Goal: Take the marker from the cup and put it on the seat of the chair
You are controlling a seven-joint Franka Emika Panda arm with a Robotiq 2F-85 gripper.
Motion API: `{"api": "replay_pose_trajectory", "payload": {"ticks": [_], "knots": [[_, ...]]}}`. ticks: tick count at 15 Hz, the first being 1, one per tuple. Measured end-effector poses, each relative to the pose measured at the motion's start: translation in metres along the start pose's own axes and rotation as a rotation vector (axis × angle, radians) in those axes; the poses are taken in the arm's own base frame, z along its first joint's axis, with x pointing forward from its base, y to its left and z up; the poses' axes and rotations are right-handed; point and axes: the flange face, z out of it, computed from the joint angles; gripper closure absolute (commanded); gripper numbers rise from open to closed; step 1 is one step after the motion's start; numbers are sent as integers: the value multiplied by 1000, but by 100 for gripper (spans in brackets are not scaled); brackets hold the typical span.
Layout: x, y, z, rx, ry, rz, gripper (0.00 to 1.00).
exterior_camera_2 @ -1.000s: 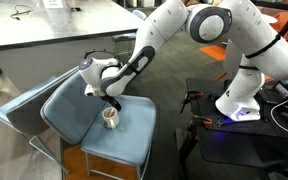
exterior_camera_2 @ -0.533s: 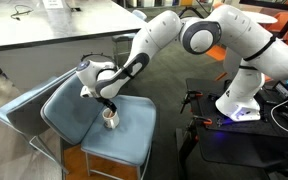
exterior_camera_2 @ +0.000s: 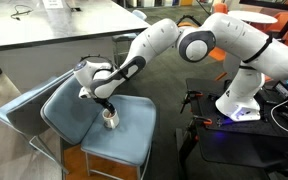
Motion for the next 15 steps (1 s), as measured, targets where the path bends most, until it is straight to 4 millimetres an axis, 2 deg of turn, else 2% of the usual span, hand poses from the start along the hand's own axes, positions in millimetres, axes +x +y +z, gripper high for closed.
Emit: {"api": "replay_pose_trajectory", "payload": {"ticks": [2,4,5,6,11,15], "knots": [[-1,2,6,12,-4,7,35],[-1,4,11,18,-7,10,38],[0,5,14,20,-8,10,45],[0,5,16,22,-10,11,42],[-2,9,29,41,-28,20,47],[-7,17,30,46,-39,32,53]]}}
